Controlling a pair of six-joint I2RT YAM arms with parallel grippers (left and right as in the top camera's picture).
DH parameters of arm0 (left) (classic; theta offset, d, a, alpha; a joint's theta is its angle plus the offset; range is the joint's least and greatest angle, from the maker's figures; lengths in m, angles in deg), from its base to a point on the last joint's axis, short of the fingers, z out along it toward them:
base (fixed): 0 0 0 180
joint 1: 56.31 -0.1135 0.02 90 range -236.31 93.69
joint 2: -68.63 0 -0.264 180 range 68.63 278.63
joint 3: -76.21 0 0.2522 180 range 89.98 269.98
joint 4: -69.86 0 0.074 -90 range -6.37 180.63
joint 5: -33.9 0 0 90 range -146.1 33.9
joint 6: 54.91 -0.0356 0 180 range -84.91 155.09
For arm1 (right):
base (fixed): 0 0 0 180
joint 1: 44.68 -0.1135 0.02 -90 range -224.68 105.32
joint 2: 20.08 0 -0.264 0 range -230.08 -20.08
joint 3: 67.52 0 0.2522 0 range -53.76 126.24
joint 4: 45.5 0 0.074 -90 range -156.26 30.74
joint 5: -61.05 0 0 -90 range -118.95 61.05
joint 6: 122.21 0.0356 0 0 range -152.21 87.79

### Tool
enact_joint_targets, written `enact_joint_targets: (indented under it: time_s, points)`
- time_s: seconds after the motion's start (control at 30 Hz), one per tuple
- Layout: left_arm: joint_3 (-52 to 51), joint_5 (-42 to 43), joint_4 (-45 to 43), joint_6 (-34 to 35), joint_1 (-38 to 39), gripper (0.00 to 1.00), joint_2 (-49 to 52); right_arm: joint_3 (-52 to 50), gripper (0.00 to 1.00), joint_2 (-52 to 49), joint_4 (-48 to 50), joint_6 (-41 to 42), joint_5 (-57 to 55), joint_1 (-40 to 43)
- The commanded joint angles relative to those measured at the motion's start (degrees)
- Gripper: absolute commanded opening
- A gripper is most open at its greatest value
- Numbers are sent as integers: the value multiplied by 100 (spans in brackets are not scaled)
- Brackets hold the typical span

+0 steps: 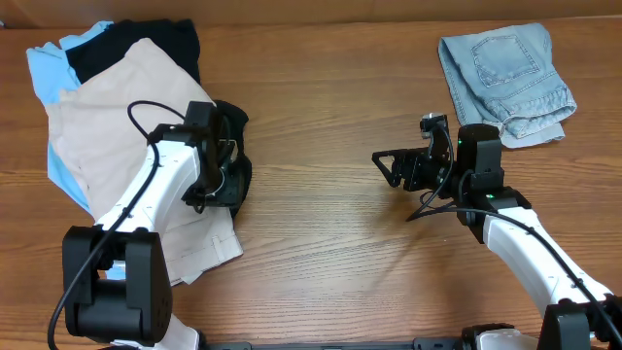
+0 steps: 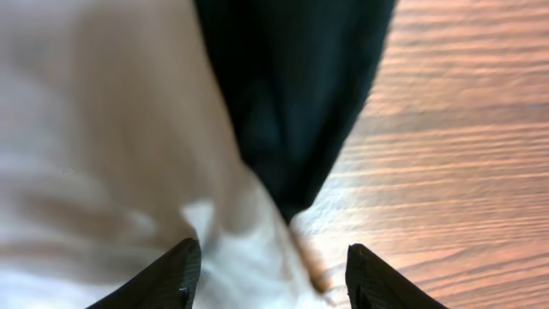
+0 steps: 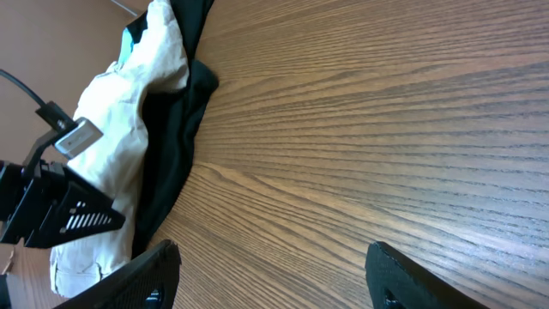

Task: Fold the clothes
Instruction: 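Pull the beige shorts out and drag them to table center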

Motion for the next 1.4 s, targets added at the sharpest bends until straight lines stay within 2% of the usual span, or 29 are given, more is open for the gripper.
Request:
enact_joint_targets:
  time_s: [0.0,0.03,0.1,0.17,0.27,0.3,0.4,0.5,0.57,0.63,0.67,0.7,0.77,0.83,0.97,1.07,1.1,1.23,1.37]
  points:
    - [-42,-352,149,157,24,54,-13,133,73,-7,-2,-4,-50,-26]
    - [-57,-352,142,157,28,51,-13,133,73,-7,-2,-4,-52,-26]
    - [-63,-352,140,160,42,38,-13,133,74,-7,-4,-4,-52,-26]
    - [-63,-350,138,162,42,29,-13,133,77,-7,-7,-4,-52,-26]
    - [-92,-352,144,160,39,21,-13,133,78,-7,-7,-4,-50,-26]
    - [-122,-350,138,160,39,21,-13,133,78,-7,-7,-4,-50,-26]
    - [-323,-350,7,160,39,29,0,133,79,-7,-7,-4,-50,-26]
    - [-507,-286,-273,157,42,46,55,133,79,-7,-7,-4,-52,-26]
    - [-546,-173,-396,155,46,52,103,133,80,-7,-7,-4,-52,-26]
    - [-546,-142,-396,157,48,50,168,133,80,-7,-7,-7,-52,-26]
    - [-546,-155,-372,155,48,42,192,133,80,-7,-9,-7,-55,-26]
    - [-546,-195,-332,155,48,27,221,133,80,-7,-7,-7,-61,-26]
    - [-542,-245,-284,157,48,7,236,133,80,-7,-7,-7,-72,-26]
    - [-501,-317,-197,160,48,4,236,133,80,-7,-7,-7,-72,-26]
    - [225,-323,743,157,39,4,236,133,80,-7,-9,-4,-70,-26]
    - [1252,-354,1641,155,39,4,236,133,80,-7,-7,-4,-70,-26]
    - [1934,-341,2070,155,57,4,236,133,80,-7,-7,0,-70,-26]
    - [3025,-238,2553,151,223,4,236,133,80,-7,-7,90,-68,-26]
    - [3491,267,2461,20,590,4,236,133,80,-7,-4,105,-70,-26]
